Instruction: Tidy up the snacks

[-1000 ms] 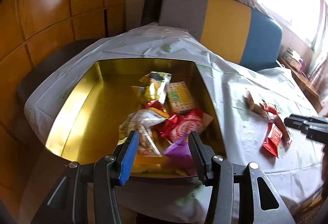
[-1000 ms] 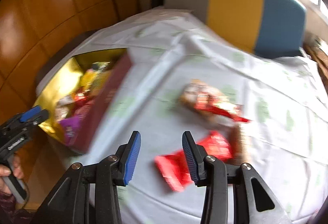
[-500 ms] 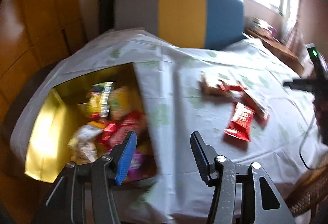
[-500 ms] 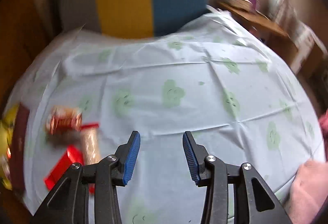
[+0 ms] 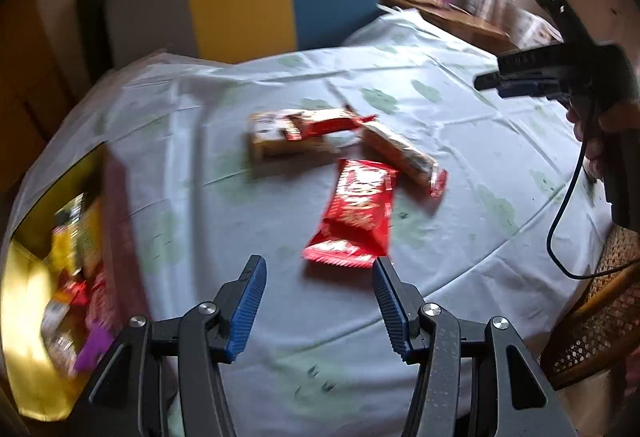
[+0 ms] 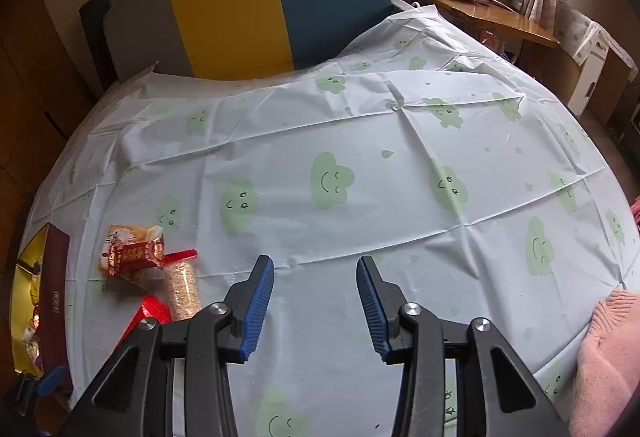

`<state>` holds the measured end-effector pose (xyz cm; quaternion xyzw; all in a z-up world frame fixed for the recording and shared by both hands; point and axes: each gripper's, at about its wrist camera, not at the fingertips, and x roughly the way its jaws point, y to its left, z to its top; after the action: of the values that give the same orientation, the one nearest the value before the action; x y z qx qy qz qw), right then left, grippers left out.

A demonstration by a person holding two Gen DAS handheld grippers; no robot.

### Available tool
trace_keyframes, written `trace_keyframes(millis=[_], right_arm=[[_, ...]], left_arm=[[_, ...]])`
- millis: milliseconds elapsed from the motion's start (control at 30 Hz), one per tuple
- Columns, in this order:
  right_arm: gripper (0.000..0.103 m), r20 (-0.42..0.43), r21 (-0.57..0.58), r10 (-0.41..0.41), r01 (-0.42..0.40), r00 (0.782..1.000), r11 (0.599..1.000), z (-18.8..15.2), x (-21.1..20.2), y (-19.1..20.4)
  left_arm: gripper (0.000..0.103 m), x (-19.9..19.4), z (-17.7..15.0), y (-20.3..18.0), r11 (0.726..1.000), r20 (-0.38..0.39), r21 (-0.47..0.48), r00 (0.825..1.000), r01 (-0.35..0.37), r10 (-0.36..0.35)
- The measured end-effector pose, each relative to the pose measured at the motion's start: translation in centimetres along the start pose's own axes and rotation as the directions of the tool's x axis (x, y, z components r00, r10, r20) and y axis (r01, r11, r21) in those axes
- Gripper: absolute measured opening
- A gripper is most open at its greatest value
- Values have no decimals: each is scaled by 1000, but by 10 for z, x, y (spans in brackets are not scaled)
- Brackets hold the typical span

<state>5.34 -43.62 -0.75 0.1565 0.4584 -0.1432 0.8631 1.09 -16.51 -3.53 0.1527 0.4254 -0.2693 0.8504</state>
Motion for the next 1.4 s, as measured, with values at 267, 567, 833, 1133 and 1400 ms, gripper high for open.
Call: trace_keyframes(millis=[267,567,833,1133,1400], right_arm=[[44,-2,-12,24,-24,1000,1000,0,-1,3],[44,-8,-20,36,-36,999,999,1,1,5],[44,-39,-57,14,-17,999,998,-1,9,10],[44,-134,-188,65,-90,989,978,-16,22,38],[44,-201,-299,133,-190,971,935,-37,26,80]], left_arm=[[66,45,32,-26,995,-37,85,998,49,-46],[53,87,43,-26,997,-83,62,995,55,-50],[42,62,22,-18,997,-35,18,997,76,-76],[43,38,-23,9,997,3,-71,1000,6,-6],[45,39,-28,11,996,33,-86,999,8,-5]])
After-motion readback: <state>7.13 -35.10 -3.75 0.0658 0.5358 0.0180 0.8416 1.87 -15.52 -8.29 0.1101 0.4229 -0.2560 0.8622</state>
